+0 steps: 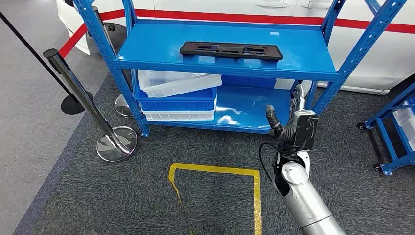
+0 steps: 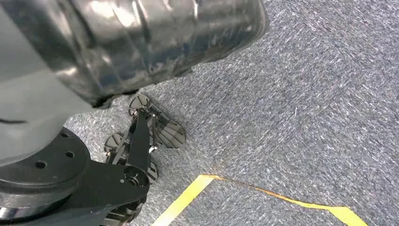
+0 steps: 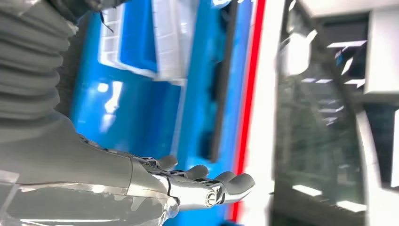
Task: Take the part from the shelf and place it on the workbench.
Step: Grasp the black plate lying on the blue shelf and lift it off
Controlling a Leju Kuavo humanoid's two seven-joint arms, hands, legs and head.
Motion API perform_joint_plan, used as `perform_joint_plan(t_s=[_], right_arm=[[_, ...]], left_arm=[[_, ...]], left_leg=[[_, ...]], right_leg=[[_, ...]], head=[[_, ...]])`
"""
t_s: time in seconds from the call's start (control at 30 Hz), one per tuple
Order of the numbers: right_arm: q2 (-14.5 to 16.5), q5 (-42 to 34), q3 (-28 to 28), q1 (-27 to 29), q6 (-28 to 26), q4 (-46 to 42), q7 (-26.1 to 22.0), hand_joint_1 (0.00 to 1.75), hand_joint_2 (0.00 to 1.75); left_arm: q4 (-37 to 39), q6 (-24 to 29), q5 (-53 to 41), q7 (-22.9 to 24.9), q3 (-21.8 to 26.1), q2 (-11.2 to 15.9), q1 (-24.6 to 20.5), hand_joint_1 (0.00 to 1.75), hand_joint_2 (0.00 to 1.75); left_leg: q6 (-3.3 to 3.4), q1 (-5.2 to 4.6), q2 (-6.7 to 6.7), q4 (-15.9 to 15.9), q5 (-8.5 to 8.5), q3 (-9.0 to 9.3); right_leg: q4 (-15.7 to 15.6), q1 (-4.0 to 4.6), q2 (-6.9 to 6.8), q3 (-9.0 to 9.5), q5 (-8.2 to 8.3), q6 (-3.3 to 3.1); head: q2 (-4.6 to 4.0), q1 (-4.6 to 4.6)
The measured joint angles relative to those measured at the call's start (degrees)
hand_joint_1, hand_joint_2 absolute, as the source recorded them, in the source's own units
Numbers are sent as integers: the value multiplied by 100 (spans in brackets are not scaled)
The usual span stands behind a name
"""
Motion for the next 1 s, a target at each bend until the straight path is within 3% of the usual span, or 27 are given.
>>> perform_joint_plan(t_s=[0.53,0.67,0.93,1.0], right_arm=[[-45,2651,850,-400,32,-1288,888,0,175],[-56,3421,1026,-484,58,-1499,1160,0,0],[-183,4637,1818,-844,44,-1979,1611,0,0],[-221,4662,1977,-902,-4,-2106,1629,0,87]], left_arm=[[-2,96,-145,67,-383,1,-79,0,0],[-2,133,-170,98,-460,1,-86,0,0],[-1,283,-228,222,-852,2,-199,0,0],[-1,338,-240,246,-980,3,-225,0,0]], left_leg=[[0,0,-1,1,0,-2],[0,0,-1,1,0,-3],[0,0,-1,1,0,-3],[0,0,-1,1,0,-3]], right_leg=[[0,1,0,-1,0,0],[0,0,0,-1,0,0],[0,1,0,-2,0,0],[0,1,0,-2,0,0]], head=[[0,0],[0,1],[0,0],[0,1]])
